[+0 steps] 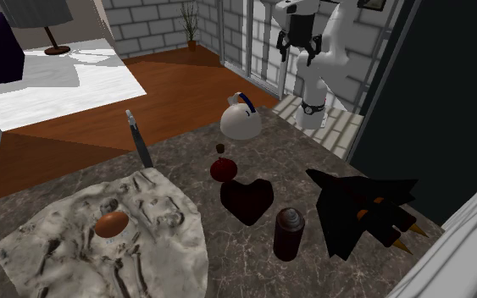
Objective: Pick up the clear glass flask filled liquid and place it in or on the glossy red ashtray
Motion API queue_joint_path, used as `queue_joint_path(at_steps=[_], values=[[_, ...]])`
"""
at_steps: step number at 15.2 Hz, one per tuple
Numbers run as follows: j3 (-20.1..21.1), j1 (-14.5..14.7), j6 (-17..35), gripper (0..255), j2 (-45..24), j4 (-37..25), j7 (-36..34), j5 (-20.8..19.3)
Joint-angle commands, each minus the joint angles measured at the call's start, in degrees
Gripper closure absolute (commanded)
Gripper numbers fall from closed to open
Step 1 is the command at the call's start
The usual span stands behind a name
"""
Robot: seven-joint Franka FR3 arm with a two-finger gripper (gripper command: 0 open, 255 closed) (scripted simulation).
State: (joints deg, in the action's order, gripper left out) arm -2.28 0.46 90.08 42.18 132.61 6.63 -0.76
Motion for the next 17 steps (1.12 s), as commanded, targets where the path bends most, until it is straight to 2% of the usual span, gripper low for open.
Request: queue_joint_path(at_steps=[1,9,17], values=[[0.00,0.00,0.00,0,0.00,0.00,0.00,0.00],[-1.90,-0.56,15.02,0,-13.14,-0.05,-0.03,0.78],[-3.86,-0.72,27.21,0,-28.75,-5.29,0.81,2.99]])
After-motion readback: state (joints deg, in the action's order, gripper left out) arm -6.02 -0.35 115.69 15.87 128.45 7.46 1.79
